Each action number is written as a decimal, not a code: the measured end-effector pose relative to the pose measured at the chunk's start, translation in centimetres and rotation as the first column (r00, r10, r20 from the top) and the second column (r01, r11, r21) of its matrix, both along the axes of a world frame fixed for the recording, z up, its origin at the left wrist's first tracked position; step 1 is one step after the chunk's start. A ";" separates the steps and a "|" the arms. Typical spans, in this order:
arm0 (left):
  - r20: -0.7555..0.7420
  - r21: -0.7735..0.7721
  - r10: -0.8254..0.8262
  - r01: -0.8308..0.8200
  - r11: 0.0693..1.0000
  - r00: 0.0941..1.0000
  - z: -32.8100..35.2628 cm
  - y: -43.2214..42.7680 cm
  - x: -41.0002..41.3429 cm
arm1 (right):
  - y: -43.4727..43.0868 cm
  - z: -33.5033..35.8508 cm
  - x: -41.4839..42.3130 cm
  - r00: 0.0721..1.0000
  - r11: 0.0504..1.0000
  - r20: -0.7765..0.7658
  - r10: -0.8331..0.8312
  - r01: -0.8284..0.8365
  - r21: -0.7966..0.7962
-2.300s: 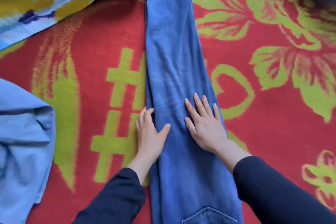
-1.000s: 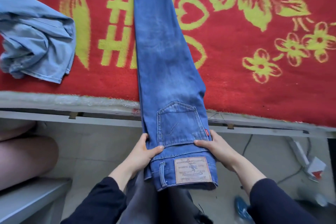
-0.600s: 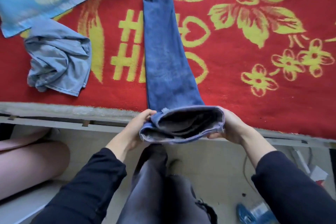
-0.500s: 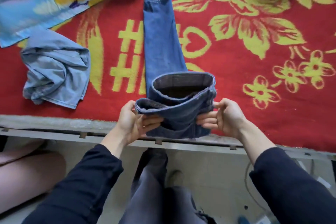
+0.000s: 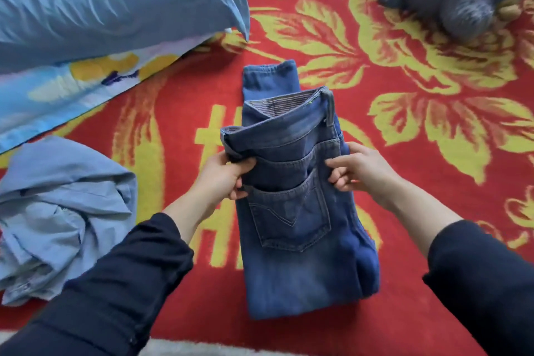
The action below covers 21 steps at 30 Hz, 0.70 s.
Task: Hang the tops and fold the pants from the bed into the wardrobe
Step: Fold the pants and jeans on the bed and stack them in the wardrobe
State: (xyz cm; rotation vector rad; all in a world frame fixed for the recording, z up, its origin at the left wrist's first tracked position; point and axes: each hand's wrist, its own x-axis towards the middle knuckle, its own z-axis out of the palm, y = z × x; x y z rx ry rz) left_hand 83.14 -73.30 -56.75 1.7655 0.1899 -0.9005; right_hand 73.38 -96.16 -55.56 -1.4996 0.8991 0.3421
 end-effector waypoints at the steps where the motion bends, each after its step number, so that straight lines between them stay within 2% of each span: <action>1: 0.032 -0.008 0.002 -0.002 1.000 0.999 0.0 -0.9 1.6 | -0.7 0.0 1.6 1.000 1.000 0.004 -0.002 0.002 -0.004; 5: 0.175 -0.026 0.017 -0.012 1.000 0.984 -0.3 -4.5 8.6 | -3.3 -0.3 8.1 0.997 0.998 0.064 -0.046 0.049 -0.034; 9: 0.321 -0.129 0.150 -0.113 0.985 0.935 -2.6 -6.7 13.5 | -4.3 -3.1 13.2 0.977 0.995 0.194 -0.086 0.095 -0.037; 11: 0.367 -0.128 0.092 -0.047 0.991 0.926 -5.3 -6.3 13.3 | -3.4 -5.9 13.5 0.987 0.982 0.159 0.021 0.009 -0.188; 12: 0.444 -0.030 -0.034 0.053 0.998 0.896 -7.0 -5.7 12.3 | -2.6 -7.4 12.7 0.982 0.933 0.086 0.170 -0.133 -0.333; 13: 0.512 0.162 -0.236 0.177 0.971 0.826 -8.9 -4.9 10.7 | -1.5 -8.8 11.3 0.935 0.820 -0.046 0.353 -0.333 -0.465; 14: 0.505 0.365 -0.460 0.302 0.880 0.730 -10.7 -4.0 8.8 | -0.4 -10.1 9.3 0.831 0.654 -0.197 0.521 -0.536 -0.534; 15: 0.434 0.533 -0.647 0.400 0.746 0.627 -12.2 -3.0 6.7 | 0.7 -11.0 7.2 0.700 0.465 -0.328 0.634 -0.684 -0.561; 16: 0.345 0.641 -0.762 0.456 0.617 0.548 -13.4 -2.1 4.5 | 1.5 -11.9 5.1 0.600 0.311 -0.414 0.684 -0.754 -0.579; 17: 0.274 0.706 -0.822 0.476 0.524 0.500 -14.5 -1.5 2.4 | 2.1 -12.5 3.0 0.550 0.203 -0.455 0.700 -0.764 -0.612; 18: 0.242 0.741 -0.846 0.472 0.478 0.476 -15.0 -1.0 0.3 | 2.3 -13.1 1.2 0.535 0.135 -0.468 0.703 -0.747 -0.650; 21: 0.282 0.772 -0.869 0.442 0.457 0.406 -15.5 0.1 -4.7 | 2.4 -13.9 -3.1 0.510 0.019 -0.473 0.718 -0.694 -0.720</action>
